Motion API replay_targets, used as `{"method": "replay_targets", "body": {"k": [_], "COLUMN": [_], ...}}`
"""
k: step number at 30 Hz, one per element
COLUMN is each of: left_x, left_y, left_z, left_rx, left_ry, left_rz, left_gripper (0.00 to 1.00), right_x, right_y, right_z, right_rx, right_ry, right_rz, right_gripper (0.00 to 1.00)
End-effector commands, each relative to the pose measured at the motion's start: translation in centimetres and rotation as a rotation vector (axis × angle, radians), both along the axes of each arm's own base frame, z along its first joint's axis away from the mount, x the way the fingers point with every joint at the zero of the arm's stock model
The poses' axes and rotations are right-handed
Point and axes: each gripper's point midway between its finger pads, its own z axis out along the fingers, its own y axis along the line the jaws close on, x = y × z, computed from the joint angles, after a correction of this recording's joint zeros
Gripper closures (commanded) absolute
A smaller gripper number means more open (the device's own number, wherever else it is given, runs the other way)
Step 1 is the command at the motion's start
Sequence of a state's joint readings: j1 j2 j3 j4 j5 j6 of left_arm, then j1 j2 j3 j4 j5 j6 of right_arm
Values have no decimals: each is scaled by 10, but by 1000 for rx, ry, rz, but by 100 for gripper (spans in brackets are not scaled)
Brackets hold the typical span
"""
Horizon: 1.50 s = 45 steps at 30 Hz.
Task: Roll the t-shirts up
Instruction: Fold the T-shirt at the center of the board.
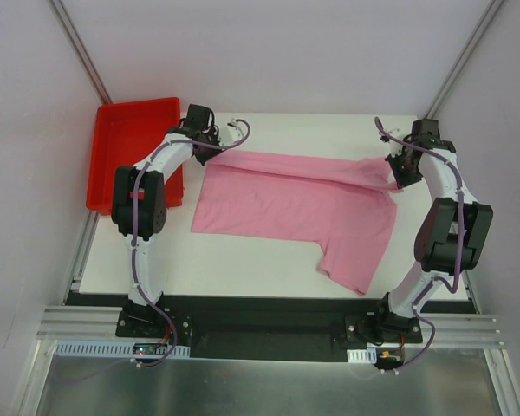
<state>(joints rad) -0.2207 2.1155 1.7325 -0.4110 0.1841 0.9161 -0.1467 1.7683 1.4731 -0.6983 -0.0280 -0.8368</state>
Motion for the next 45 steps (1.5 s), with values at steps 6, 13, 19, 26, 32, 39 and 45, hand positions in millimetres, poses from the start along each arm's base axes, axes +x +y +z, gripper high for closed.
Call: {"method": "replay_targets", "body": {"k": [6,13,19,26,32,39,45], "left_x": [-26,-50,-77,-58,-30,-2,4], "left_y": [7,9,26,16,5,1,5], "left_z": [22,12,15,84,53,21,0], "left_rx": [-40,-48,-12,-109,-114,-84,-62], "left_ry": [31,108,199,65,131,155,181], "left_rz": [35,63,109,68,169,273,337], "left_gripper": [100,100,95,63,76,100,100], "right_x": [-12,-35,-64,-49,22,73,92], "right_y": [7,27,41,33,23,13,15], "right_z": [-11,-20,-9,40,30,1,-19], "right_rx": [15,61,129,147,213,201,241], "right_ry": [85,162,260,202,149,110,106], "right_rz": [53,71,91,126,-8,-68,-140], "right_gripper": [99,99,90,70,70,69,57]}}
